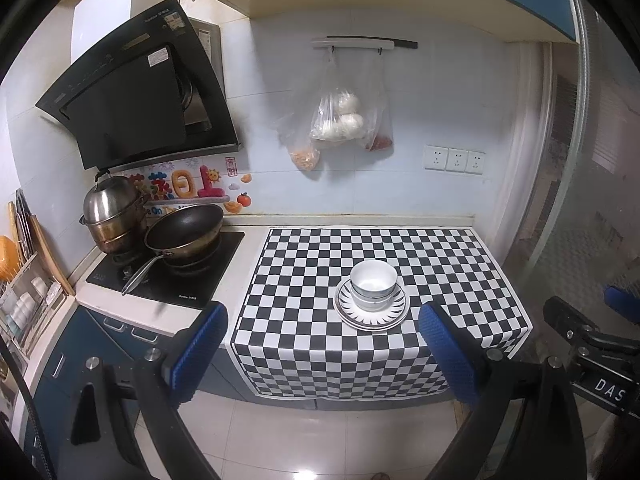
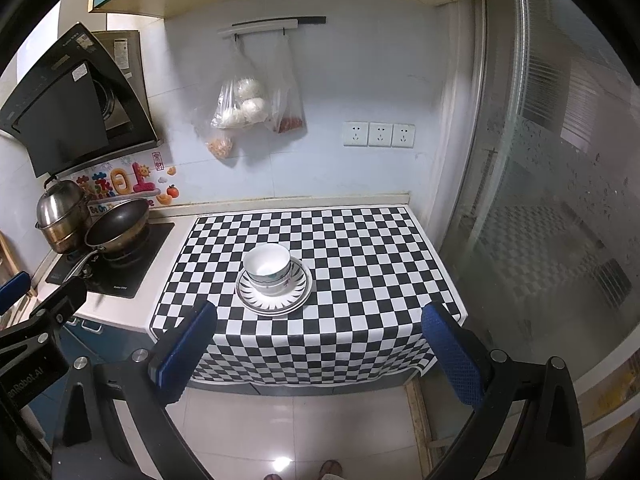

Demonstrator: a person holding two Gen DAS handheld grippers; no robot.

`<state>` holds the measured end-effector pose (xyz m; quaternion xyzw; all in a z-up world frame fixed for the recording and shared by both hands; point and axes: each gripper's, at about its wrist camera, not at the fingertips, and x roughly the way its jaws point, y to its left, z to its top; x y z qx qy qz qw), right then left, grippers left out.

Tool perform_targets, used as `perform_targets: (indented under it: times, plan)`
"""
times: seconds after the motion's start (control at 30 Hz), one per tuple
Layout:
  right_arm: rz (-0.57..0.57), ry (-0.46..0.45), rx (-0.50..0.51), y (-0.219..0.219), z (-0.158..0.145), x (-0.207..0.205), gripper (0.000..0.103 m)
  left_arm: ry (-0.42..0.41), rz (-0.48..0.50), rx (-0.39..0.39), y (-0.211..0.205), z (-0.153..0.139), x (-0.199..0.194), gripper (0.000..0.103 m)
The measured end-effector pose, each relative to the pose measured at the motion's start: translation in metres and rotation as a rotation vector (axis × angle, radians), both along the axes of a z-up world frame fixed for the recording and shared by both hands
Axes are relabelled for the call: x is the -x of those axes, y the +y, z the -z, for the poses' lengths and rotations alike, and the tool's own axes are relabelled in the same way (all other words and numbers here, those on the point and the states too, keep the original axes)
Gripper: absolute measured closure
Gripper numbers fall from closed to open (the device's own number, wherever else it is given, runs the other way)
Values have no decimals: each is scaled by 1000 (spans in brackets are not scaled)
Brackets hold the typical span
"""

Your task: Organize plates and bowls

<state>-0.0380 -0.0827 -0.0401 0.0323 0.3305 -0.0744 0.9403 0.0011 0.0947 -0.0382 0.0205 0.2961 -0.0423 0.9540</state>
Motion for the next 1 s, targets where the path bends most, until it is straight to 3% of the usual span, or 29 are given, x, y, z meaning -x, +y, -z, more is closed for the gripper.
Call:
perform_targets:
  times: [1.0]
  plan:
    - [7, 5, 4, 3, 2, 1, 0, -3, 1, -5, 4, -1, 0, 5]
